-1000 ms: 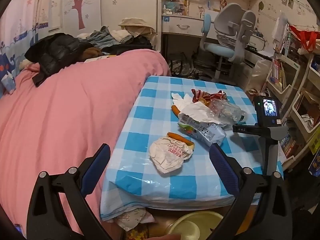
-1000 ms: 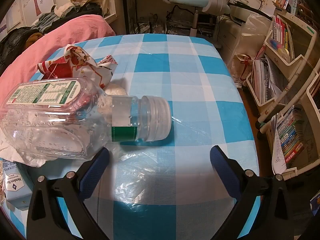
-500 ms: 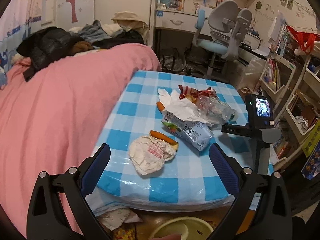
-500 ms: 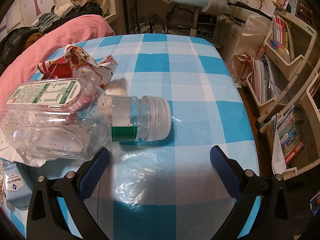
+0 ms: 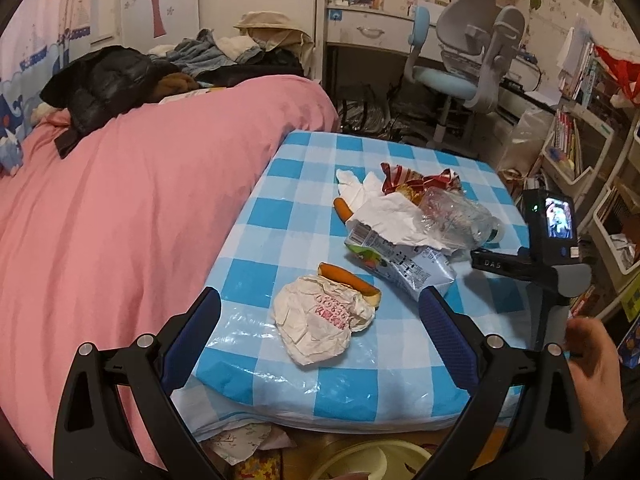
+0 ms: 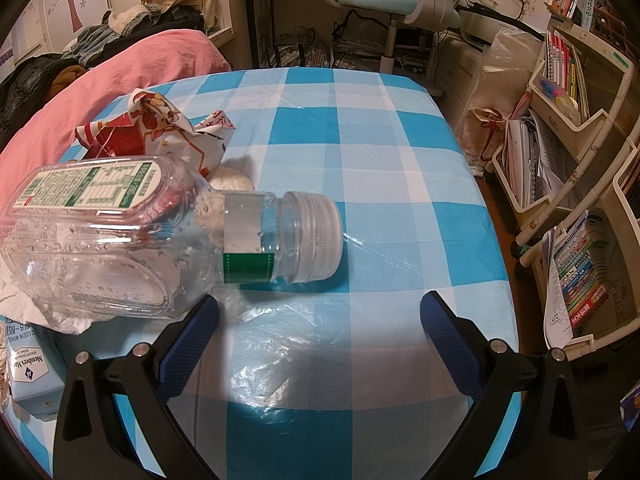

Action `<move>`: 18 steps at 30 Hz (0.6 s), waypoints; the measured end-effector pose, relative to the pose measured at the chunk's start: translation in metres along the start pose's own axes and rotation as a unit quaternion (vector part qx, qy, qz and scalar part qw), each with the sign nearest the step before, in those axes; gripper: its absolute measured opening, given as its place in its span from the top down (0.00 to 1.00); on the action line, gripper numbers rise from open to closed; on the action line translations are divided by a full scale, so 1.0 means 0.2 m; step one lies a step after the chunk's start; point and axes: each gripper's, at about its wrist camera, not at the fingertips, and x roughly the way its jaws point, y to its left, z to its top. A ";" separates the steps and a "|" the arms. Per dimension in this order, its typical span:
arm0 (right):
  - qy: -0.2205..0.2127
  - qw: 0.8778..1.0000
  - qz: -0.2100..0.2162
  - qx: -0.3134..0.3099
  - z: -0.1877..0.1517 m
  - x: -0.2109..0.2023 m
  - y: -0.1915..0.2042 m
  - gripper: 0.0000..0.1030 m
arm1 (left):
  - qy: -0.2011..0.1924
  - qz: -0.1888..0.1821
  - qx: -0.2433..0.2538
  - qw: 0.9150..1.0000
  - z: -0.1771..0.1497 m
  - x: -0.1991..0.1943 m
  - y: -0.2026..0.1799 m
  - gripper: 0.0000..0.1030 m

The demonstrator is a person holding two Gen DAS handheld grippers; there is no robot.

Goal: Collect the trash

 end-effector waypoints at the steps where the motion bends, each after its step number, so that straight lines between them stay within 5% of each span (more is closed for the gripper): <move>1: 0.000 1.000 0.000 0.000 0.00 0.00 0.00 0.07 | 0.002 0.006 0.005 1.000 0.00 0.01 -0.01 0.07; 18: 0.000 1.000 0.000 0.000 -0.01 0.00 0.00 0.07 | 0.004 0.018 0.026 0.999 0.05 0.09 -0.05 0.07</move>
